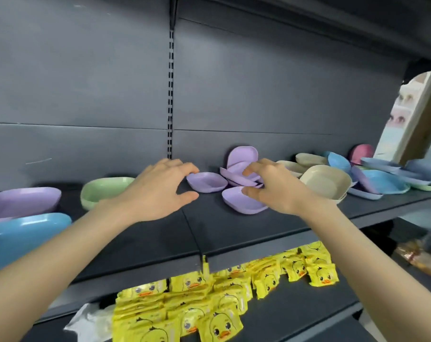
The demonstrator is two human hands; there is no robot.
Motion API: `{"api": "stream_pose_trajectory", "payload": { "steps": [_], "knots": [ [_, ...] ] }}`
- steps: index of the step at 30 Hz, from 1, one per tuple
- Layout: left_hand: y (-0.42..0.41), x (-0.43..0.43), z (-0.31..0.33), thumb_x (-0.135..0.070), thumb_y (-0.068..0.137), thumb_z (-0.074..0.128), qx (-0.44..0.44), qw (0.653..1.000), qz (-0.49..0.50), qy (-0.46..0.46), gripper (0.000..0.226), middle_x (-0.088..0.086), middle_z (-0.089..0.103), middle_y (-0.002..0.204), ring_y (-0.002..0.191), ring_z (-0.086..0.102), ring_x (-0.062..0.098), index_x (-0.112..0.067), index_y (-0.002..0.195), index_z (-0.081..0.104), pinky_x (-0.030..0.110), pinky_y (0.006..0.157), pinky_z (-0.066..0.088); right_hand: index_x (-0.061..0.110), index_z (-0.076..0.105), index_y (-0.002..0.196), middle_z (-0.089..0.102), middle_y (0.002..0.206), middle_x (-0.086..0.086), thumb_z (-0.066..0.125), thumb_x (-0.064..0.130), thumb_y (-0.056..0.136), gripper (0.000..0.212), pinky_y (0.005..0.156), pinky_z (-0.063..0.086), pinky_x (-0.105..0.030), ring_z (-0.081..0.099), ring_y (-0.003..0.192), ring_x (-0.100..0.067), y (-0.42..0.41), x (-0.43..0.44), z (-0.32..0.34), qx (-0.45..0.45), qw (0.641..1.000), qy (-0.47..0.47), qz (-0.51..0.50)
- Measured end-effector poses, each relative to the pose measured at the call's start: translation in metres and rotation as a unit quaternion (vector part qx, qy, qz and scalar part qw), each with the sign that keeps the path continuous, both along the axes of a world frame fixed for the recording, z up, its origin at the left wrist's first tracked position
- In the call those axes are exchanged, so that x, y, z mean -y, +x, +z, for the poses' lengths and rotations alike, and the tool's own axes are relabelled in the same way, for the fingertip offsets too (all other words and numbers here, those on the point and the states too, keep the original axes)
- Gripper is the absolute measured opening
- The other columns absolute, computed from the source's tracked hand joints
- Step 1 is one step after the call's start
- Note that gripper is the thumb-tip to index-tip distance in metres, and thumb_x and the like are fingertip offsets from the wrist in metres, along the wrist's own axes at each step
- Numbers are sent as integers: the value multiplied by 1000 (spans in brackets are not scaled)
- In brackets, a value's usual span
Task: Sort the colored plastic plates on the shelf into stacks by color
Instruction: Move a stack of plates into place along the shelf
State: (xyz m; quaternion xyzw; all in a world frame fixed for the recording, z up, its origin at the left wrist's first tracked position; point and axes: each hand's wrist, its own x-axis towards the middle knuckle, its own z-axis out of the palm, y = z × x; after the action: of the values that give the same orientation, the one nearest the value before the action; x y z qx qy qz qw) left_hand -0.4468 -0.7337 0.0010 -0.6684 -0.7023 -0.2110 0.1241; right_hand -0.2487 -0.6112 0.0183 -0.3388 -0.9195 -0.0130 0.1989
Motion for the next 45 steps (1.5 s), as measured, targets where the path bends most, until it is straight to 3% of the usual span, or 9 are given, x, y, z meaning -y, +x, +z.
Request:
{"api": "stream_pose_trajectory", "payload": {
  "steps": [5, 13, 20, 24, 26, 31, 34, 38, 45],
  "knots": [
    [42, -37, 11, -43, 88, 55, -6, 1000, -15, -3, 42, -6, 55, 119, 115, 46, 18, -29, 127, 47, 35, 96, 39, 15, 58, 122, 54, 128, -5, 59, 27, 88, 36, 91, 46, -41, 53, 111, -28, 41, -31, 1, -19, 1000, -5, -8],
    [85, -129, 11, -40, 89, 54, -9, 998, -56, -6, 43, -11, 52, 127, 115, 44, 16, -28, 130, 47, 36, 94, 40, 16, 58, 118, 55, 120, -5, 57, 30, 90, 31, 74, 35, -27, 54, 104, -25, 89, -107, 3, -21, 999, 15, -37],
    [102, -237, 2, -39, 89, 55, -9, 995, -98, -2, 40, -9, 55, 122, 115, 46, 15, -25, 126, 49, 35, 90, 43, 24, 53, 125, 45, 133, 8, 56, 40, 89, 40, 95, 41, -36, 48, 120, -19, 113, -208, -5, -19, 997, -10, -75],
    [110, -296, -10, -39, 89, 54, 2, 993, -113, -27, 38, -6, 58, 116, 110, 49, 16, -25, 125, 50, 39, 90, 44, 22, 52, 128, 43, 136, 8, 56, 32, 92, 38, 73, 20, -16, 44, 123, -15, 127, -260, -7, 8, 996, 7, -90],
    [116, -323, -15, -40, 88, 54, 3, 992, -122, -38, 38, -5, 58, 113, 106, 51, 17, -25, 123, 50, 38, 89, 44, 21, 53, 128, 45, 135, 5, 58, 29, 91, 38, 80, 27, -17, 44, 122, -16, 134, -285, -10, 2, 996, 4, -91],
    [135, -370, -24, -41, 89, 53, 17, 988, -133, -77, 43, -7, 57, 110, 107, 50, 16, -27, 129, 45, 39, 92, 42, 23, 53, 126, 47, 130, 4, 62, 32, 88, 40, 74, 24, -18, 45, 117, -15, 151, -332, -19, 3, 993, -23, -118],
    [148, -394, -30, -43, 90, 53, 18, 988, -133, -76, 45, -13, 53, 104, 116, 47, 11, -28, 131, 44, 29, 90, 38, 22, 56, 123, 49, 125, 2, 64, 32, 86, 39, 82, 37, -27, 46, 114, -18, 161, -358, -21, -4, 994, -28, -109],
    [167, -419, -32, -44, 89, 53, 19, 990, -117, -77, 47, -12, 52, 128, 119, 46, 9, -28, 133, 42, 26, 85, 38, 20, 54, 126, 50, 128, -1, 64, 34, 86, 44, 93, 42, -37, 47, 117, -21, 174, -391, -23, -1, 995, -22, -98],
    [207, -468, -38, -54, 78, 62, 64, 994, -45, -82, 68, -10, 49, 131, 121, 45, 13, -23, 134, 41, 34, 97, 40, 17, 55, 124, 53, 117, -3, 65, 28, 86, 41, 91, 41, -33, 48, 114, -24, 212, -451, -18, -34, 999, -13, -7]
  ]
}}
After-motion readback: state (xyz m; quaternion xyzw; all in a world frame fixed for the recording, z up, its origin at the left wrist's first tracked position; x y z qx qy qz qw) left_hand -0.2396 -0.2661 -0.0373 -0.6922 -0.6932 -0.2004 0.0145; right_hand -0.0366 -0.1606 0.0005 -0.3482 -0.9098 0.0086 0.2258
